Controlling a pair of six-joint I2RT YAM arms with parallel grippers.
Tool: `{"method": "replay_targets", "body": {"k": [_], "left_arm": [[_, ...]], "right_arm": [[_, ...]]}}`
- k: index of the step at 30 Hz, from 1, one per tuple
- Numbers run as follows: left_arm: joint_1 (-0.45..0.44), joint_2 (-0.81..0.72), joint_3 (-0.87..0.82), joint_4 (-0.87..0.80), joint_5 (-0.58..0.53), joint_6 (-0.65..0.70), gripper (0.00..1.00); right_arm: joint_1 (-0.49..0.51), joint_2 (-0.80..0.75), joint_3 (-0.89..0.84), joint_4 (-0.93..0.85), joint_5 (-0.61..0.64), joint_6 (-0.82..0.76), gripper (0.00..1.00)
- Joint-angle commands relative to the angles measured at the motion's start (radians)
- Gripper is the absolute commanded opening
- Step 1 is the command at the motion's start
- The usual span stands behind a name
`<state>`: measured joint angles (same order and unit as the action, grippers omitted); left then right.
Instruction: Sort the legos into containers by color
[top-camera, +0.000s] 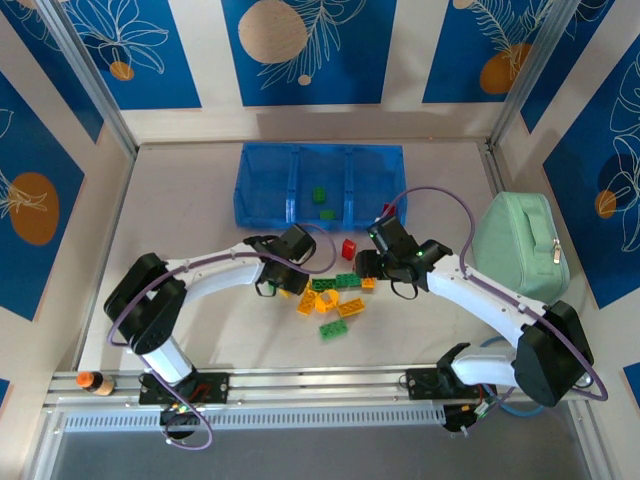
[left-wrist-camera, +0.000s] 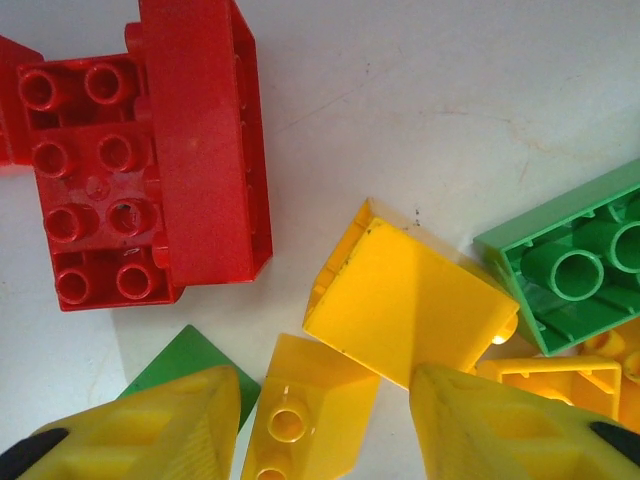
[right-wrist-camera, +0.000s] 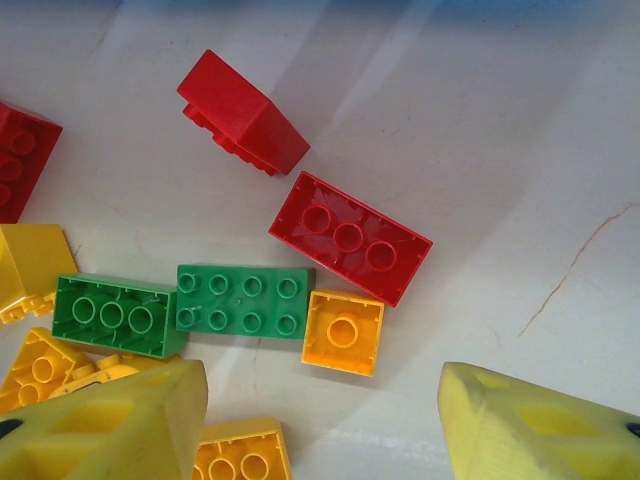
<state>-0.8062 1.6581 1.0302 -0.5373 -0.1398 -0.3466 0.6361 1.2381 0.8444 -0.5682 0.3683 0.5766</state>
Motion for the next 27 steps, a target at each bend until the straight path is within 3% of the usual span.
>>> {"method": "replay_targets", "body": {"k": [1, 17, 27], "left_arm": [[0.003, -0.017, -0.052, -0.036, 0.011, -0.005, 0.5], [0.001, -0.01, -0.057, -0.026, 0.042, -0.002, 0.5], [-0.01, 0.029, -0.023, -0.049, 0.017, 0.009, 0.37]], "right_arm": [[0.008, -0.022, -0.009, 0.003, 0.017, 0.021, 0.63], [0.01, -0.023, -0.008, 0.004, 0.02, 0.03, 0.62], [0.008, -0.025, -0.019, 0.011, 0.035, 0.035, 0.62]]}}
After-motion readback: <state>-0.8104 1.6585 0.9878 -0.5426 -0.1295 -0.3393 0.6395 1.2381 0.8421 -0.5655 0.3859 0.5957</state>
